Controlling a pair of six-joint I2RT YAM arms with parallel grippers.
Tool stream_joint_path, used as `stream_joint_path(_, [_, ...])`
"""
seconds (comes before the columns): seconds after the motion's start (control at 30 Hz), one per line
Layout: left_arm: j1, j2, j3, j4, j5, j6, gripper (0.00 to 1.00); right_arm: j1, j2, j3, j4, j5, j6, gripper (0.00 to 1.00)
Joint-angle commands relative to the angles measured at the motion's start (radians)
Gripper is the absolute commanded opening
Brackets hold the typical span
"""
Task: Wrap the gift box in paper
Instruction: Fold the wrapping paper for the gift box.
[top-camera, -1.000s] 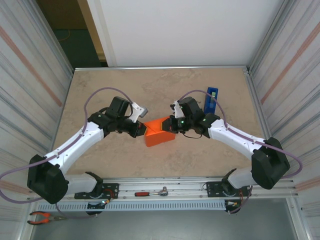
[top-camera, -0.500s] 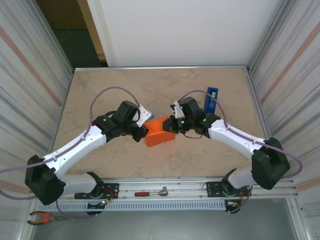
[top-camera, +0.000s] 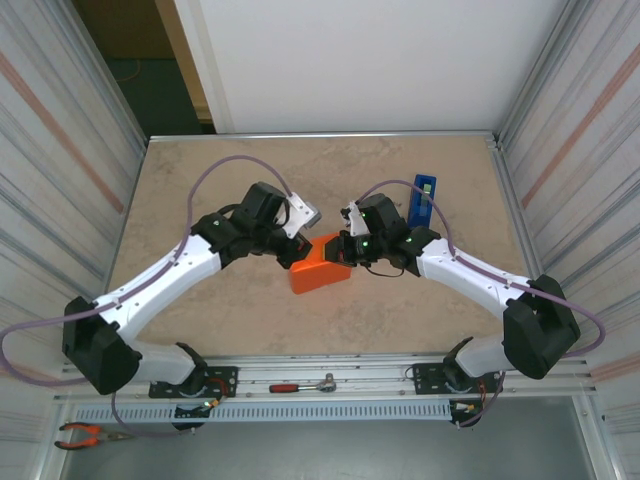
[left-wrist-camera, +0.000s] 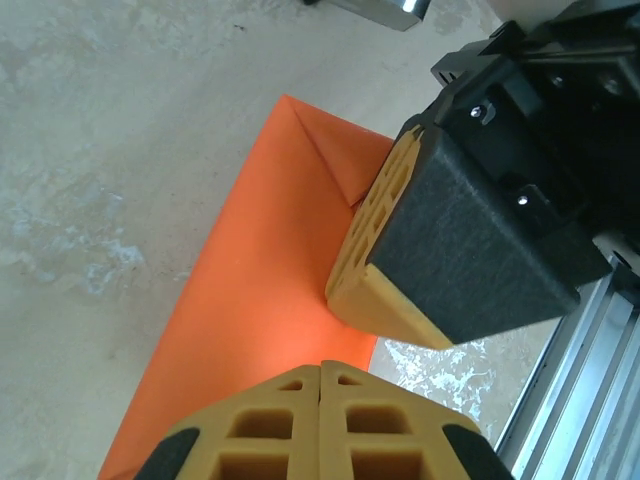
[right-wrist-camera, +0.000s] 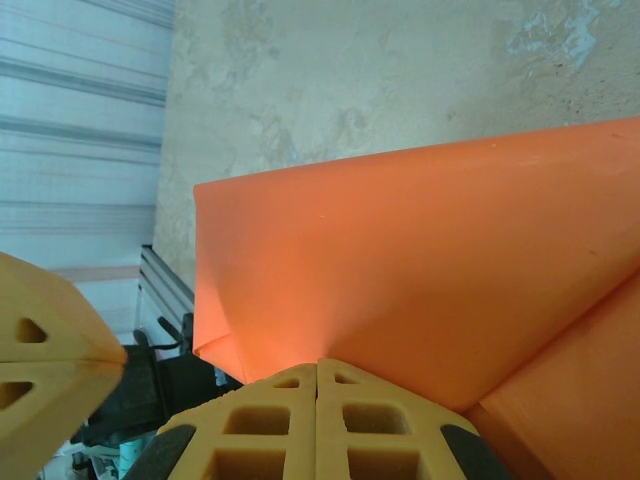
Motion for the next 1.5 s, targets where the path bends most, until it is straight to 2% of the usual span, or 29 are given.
stream_joint_path(0.0, [0.008, 0.033, 0.021, 0.013, 0.054, -0.003, 0.00, -0.007, 0.014, -0.035, -0.075, 0.043, 0.019, 0.00])
stream_joint_path(0.7, [0.008, 0.051, -0.090, 0.038, 0.054, 0.023, 0.00, -0.007, 0.007, -0.030, -0.080, 0.049, 0.024, 0.00])
stream_joint_path(0.83, [0.008, 0.043, -0.109, 0.040, 0.052, 0.024, 0.00, -0.022, -0.008, 0.013, -0.097, 0.050, 0.029, 0.00])
stream_joint_path(0.87, [0.008, 0.043, -0.109, 0.039, 0.051, 0.025, 0.00, -0.029, -0.022, 0.037, -0.104, 0.059, 0.033, 0.05])
stream_joint_path(0.93, [0.008, 0.042, -0.109, 0.039, 0.054, 0.024, 0.00, -0.046, -0.056, 0.082, -0.126, 0.085, 0.041, 0.23])
stream_joint_path(1.0, [0.007, 0.038, -0.118, 0.041, 0.053, 0.022, 0.00, -0.063, -0.091, 0.139, -0.165, 0.126, 0.044, 0.43])
stream_joint_path(1.1, [0.007, 0.034, -0.134, 0.052, 0.053, 0.020, 0.00, -0.082, -0.128, 0.213, -0.218, 0.195, 0.044, 0.61])
stream_joint_path(1.23, [0.008, 0.027, -0.156, 0.069, 0.051, 0.011, 0.00, -0.093, -0.156, 0.286, -0.265, 0.277, 0.059, 0.75])
stream_joint_path(1.37, [0.008, 0.015, -0.173, 0.095, 0.029, 0.002, 0.00, -0.084, -0.169, 0.363, -0.302, 0.356, 0.085, 0.83])
stream_joint_path(1.47, [0.009, 0.016, -0.170, 0.099, 0.021, 0.003, 0.00, -0.074, -0.186, 0.403, -0.319, 0.405, 0.097, 0.84])
